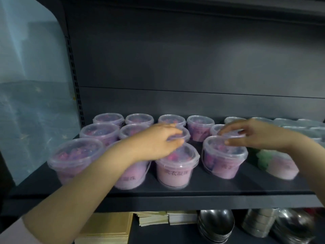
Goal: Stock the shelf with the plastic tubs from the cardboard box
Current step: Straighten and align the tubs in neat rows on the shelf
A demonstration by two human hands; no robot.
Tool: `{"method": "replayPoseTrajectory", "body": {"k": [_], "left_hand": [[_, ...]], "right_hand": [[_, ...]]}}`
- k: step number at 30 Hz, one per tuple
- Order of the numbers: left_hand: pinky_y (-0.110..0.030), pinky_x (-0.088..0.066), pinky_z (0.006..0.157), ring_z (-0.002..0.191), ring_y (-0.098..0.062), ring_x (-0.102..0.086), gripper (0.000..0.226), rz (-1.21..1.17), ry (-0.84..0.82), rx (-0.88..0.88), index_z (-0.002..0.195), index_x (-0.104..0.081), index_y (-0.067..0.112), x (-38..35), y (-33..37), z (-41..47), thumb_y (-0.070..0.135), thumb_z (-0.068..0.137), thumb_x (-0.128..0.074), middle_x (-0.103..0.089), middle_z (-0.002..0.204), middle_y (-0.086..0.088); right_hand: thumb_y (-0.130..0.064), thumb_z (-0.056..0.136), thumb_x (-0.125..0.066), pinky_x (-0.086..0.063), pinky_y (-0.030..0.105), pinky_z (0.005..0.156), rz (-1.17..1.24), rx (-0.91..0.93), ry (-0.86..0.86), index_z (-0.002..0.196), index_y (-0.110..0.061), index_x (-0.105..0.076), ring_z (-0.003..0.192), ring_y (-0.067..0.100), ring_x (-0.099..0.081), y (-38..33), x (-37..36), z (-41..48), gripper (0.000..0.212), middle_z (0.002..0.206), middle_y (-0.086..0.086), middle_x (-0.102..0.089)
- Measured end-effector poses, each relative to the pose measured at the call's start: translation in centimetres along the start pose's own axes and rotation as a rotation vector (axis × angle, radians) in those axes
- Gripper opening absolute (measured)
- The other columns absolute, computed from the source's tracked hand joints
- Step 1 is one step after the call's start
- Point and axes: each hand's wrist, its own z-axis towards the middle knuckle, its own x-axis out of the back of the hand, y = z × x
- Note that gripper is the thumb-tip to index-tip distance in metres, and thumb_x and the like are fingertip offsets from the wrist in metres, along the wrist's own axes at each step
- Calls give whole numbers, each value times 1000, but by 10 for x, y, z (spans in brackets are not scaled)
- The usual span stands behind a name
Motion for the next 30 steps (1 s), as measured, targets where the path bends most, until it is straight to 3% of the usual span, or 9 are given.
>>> {"method": "replayPoseTrajectory", "body": {"k": [3,5,9,14,20,26,30], "left_hand": [[-19,-21,107,135,-11,-33,43,57,-6,-2,132,-53,20,-35,27,1,43,98,-40,-43,145,7],[-29,-18,114,141,-13,-26,47,194,-10,43,139,-44,26,-53,33,-2,47,99,-31,-36,150,9],[-27,-8,115,144,-8,-16,50,226,-5,101,146,-33,34,-58,36,-1,49,99,-24,-24,155,14],[-23,-11,113,142,-5,-19,43,157,-1,141,144,-38,33,-59,43,1,39,102,-31,-29,153,16],[-24,-17,110,141,-8,-24,43,175,6,145,143,-40,32,-61,49,0,39,102,-31,-34,152,13],[-35,-14,117,144,-11,-18,45,197,-44,157,145,-33,33,-62,43,-1,42,101,-26,-26,155,13],[-29,-10,116,145,-12,-15,49,199,-105,148,147,-29,31,-57,41,1,45,100,-27,-22,157,9]], "right_hand": [[-65,71,-62,-37,18,102,-4,34,-132,111,-61,-59,116,-16,-46,21,0,-4,41,130,-37,-49],[-57,76,-66,-32,14,103,-11,70,-158,118,-55,-58,124,-13,-40,32,-9,-3,42,131,-38,-46],[-60,64,-69,-27,-4,87,61,119,-73,116,-46,-65,124,-15,-34,40,-18,-3,54,118,-40,-50],[-75,53,-65,-30,7,86,118,207,-61,111,-52,-66,114,-13,-43,38,-32,-8,63,116,-28,-54],[-71,55,-68,-32,8,84,145,222,-79,109,-54,-66,110,-15,-45,36,-30,-12,57,111,-29,-55],[-65,54,-71,-33,5,82,179,220,-107,107,-54,-66,110,-16,-45,32,-30,-14,54,111,-31,-55],[-67,54,-70,-34,11,84,174,190,-120,110,-53,-64,108,-11,-48,29,-28,-13,58,113,-27,-55]]}}
